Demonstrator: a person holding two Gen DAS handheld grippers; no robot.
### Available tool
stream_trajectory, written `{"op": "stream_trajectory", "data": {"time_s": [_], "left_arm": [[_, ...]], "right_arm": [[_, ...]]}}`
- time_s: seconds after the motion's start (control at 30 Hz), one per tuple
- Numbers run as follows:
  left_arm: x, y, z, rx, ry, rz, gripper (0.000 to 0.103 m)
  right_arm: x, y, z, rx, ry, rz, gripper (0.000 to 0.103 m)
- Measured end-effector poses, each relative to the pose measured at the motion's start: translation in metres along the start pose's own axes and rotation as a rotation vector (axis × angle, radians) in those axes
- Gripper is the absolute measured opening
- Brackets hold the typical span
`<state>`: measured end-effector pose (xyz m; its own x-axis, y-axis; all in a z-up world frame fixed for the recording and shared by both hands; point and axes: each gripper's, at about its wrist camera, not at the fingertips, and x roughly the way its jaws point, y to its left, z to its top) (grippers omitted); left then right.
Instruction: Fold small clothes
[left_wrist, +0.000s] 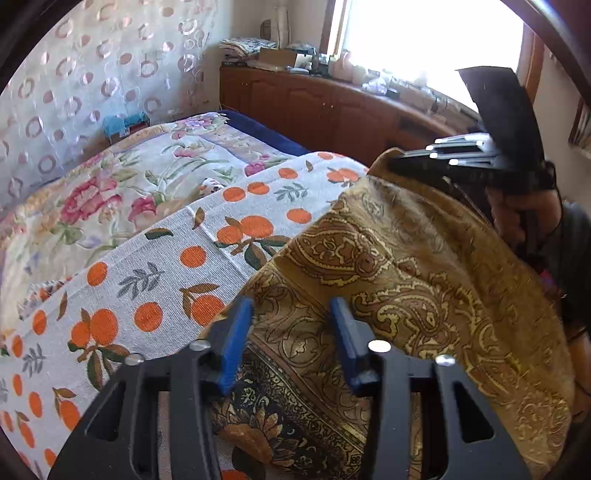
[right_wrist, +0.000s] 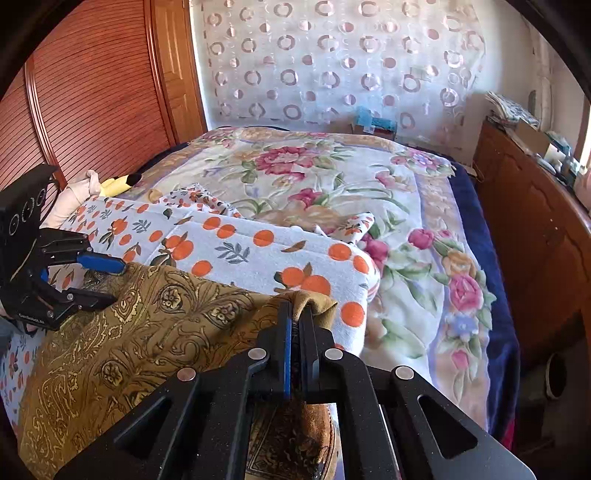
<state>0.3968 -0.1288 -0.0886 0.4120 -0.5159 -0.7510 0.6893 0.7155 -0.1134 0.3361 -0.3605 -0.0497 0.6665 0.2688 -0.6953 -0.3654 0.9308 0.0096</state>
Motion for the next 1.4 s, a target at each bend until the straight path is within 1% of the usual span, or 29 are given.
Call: {"op": "stream_trajectory", "data": {"time_s": [0.03,0.07,0.1,0.2,0.27,0.4,0.47,0.57,0.67,0.77,0.83,0.9,0.97,1.0,1.03,1.07,1.1,1.13,1.17,1.2,1.3,1.37,1.4], "left_arm": [[0.000,-0.001,0.000,0.018,0.003,0.020,0.016],[0.000,-0.001,0.000,0.022,0.012,0.010,0.004],[0.000,0.001,0.000,0.009,0.022,-0.016,0.003],[-0.005,0.000,-0.003,0.021,0.034,-0.022,0.001],[-0.011,-0.001,-0.005,0.022,0.026,-0.013,0.000],[-0.044,0.005,-0.007,-0.010,-0.059,-0.007,0.000],[-0.064,0.012,-0.009,-0.028,-0.097,-0.007,0.000],[-0.081,0.020,-0.014,-0.039,-0.119,0.007,0.000],[-0.083,0.032,-0.017,-0.078,-0.129,0.039,0.000],[-0.078,0.041,-0.019,-0.113,-0.136,0.071,0.000],[-0.070,0.039,-0.021,-0.123,-0.124,0.079,0.000],[-0.067,0.037,-0.023,-0.134,-0.120,0.100,0.001],[-0.069,0.035,-0.026,-0.149,-0.122,0.090,0.001],[-0.072,0.034,-0.029,-0.159,-0.121,0.085,0.008],[-0.075,0.032,-0.031,-0.165,-0.120,0.086,0.030],[-0.078,0.031,-0.033,-0.167,-0.122,0.088,0.041],[-0.083,0.026,-0.036,-0.166,-0.132,0.097,0.055],[-0.087,0.021,-0.038,-0.161,-0.137,0.102,0.068],[-0.091,0.015,-0.040,-0.156,-0.143,0.109,0.074],[-0.095,0.008,-0.043,-0.155,-0.146,0.118,0.078],[-0.107,-0.015,-0.056,-0.163,-0.146,0.097,0.078],[-0.112,-0.035,-0.068,-0.164,-0.133,0.101,0.078],[-0.114,-0.044,-0.075,-0.167,-0.128,0.092,0.078]], "right_arm": [[0.000,0.000,0.000,0.005,0.000,0.000,0.003],[-0.002,-0.001,-0.001,0.006,0.001,0.000,0.003],[-0.003,-0.001,-0.001,0.006,0.001,-0.002,0.003],[-0.006,0.001,-0.001,0.007,0.000,-0.004,0.003],[-0.008,0.003,0.000,0.006,-0.004,-0.004,0.003],[-0.017,0.005,0.000,0.007,-0.025,-0.002,0.003],[-0.023,0.006,0.000,0.005,-0.042,0.013,0.003],[-0.029,0.017,0.005,-0.010,-0.066,0.042,0.003],[-0.021,0.031,0.013,-0.051,-0.062,0.024,0.003],[-0.002,0.038,0.021,-0.068,-0.029,-0.010,0.003],[0.011,0.040,0.023,-0.085,0.002,-0.046,0.003],[0.017,0.039,0.025,-0.077,0.022,-0.066,0.003],[0.013,0.035,0.025,-0.052,0.020,-0.052,0.003],[0.008,0.033,0.025,-0.039,0.015,-0.041,0.004],[0.003,0.033,0.025,-0.034,0.009,-0.042,0.010],[-0.004,0.031,0.024,-0.031,0.001,-0.058,0.022],[-0.014,0.031,0.022,-0.028,-0.010,-0.072,0.031],[-0.023,0.030,0.019,-0.022,-0.023,-0.072,0.042],[-0.033,0.031,0.015,-0.015,-0.033,-0.068,0.051],[-0.045,0.031,0.009,-0.006,-0.047,-0.065,0.052],[-0.075,0.036,-0.016,0.007,-0.063,-0.063,0.054],[-0.095,0.041,-0.038,0.022,-0.071,-0.060,0.054],[-0.105,0.045,-0.050,0.031,-0.075,-0.052,0.054]]}}
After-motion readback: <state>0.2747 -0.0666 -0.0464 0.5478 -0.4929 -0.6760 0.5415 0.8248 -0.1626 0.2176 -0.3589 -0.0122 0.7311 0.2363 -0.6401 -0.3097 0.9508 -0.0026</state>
